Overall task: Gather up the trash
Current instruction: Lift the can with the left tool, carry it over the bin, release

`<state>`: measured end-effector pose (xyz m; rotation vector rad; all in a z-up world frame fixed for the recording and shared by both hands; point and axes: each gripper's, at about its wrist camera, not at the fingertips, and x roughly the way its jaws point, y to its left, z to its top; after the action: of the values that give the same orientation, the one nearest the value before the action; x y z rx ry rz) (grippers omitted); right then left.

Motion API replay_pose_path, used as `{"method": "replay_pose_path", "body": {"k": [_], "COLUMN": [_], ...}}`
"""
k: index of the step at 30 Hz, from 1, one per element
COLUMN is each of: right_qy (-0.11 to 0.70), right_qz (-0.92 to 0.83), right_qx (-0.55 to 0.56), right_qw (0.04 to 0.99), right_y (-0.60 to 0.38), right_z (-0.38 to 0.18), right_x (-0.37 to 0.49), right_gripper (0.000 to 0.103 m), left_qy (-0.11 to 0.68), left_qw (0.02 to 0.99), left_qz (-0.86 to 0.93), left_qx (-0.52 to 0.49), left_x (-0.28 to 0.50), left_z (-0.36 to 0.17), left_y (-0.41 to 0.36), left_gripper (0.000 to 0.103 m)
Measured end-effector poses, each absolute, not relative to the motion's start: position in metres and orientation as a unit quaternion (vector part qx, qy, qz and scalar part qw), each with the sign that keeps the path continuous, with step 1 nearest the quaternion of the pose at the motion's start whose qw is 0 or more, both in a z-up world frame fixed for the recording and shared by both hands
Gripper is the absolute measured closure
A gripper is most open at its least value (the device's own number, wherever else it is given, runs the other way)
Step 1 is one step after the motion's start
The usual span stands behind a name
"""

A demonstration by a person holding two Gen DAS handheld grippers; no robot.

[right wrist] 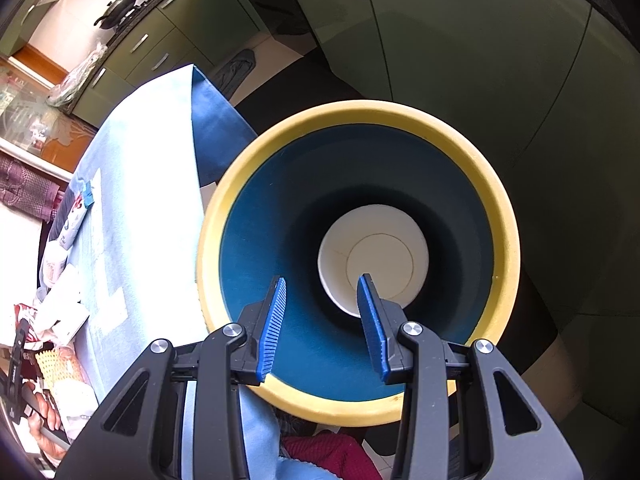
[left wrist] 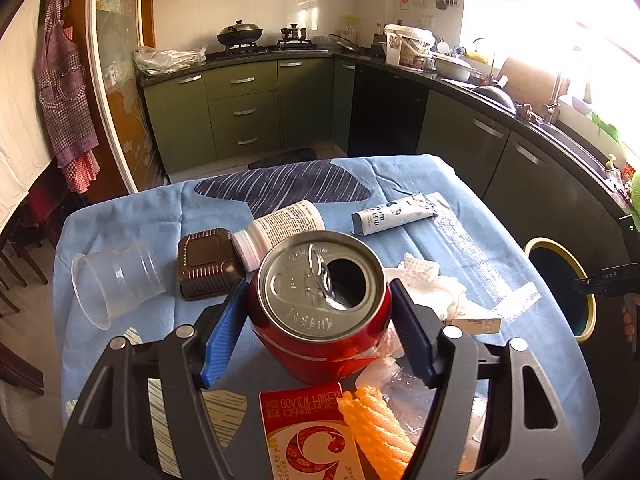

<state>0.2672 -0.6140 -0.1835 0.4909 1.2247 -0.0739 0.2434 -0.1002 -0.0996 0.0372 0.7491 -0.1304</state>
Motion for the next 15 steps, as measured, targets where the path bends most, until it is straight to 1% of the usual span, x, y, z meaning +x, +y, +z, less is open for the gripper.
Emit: {"method": "replay_pose_path", "body": {"k": [8,15], "right_qy": [0.557,0.536], "right_qz": [-0.015,-0.003], "right_qx": [0.228,0.228], "right_qw": [0.798,0.813], "right_y": [-0.602,-0.602], "right_z": [-0.174,-0.16], "right_x": [0.263,0.245], "right_gripper": [0.065,0.065], "left_qy": [0.346,0.32], "left_qw": [0.936,0.944], "left_qz": [-0.064,-0.077], "left_qx": [0.02,0.029], "left_x": [0.237,0.228], "left_z": [-0.074,-0.039], "left_y": [-0.096,-0.105], "left_gripper": [0.037,0.036]}}
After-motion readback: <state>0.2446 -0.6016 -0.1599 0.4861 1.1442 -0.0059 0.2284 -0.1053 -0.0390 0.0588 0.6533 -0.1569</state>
